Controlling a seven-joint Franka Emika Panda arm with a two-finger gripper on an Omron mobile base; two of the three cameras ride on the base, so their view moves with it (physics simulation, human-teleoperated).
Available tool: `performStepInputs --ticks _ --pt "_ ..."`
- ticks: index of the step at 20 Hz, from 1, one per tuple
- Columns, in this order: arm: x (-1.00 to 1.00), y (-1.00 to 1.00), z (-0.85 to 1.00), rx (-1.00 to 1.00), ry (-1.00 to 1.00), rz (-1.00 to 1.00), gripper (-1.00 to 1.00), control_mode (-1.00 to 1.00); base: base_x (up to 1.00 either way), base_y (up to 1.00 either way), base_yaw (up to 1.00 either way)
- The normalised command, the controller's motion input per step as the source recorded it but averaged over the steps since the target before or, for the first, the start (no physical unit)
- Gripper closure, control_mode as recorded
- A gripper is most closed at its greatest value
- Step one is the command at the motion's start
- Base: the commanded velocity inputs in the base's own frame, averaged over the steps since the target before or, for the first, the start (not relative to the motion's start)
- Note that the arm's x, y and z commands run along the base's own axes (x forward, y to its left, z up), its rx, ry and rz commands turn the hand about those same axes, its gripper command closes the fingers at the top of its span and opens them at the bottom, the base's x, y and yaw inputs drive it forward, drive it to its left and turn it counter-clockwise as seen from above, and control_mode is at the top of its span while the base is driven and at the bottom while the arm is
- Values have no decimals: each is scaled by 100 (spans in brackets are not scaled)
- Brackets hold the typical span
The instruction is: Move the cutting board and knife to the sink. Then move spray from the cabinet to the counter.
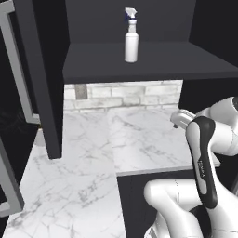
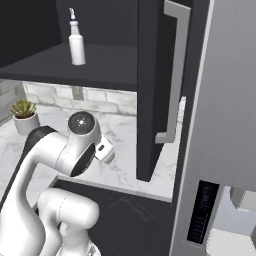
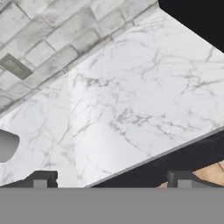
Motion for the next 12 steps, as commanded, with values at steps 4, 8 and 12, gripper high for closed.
performStepInputs --ticks 4,8,12 --pt "0 0 0 0 0 0 -100 100 64 47 -16" --pt "0 0 0 0 0 0 -100 100 51 78 -11" --pt "0 25 17 -7 -1 1 -100 -100 14 75 0"
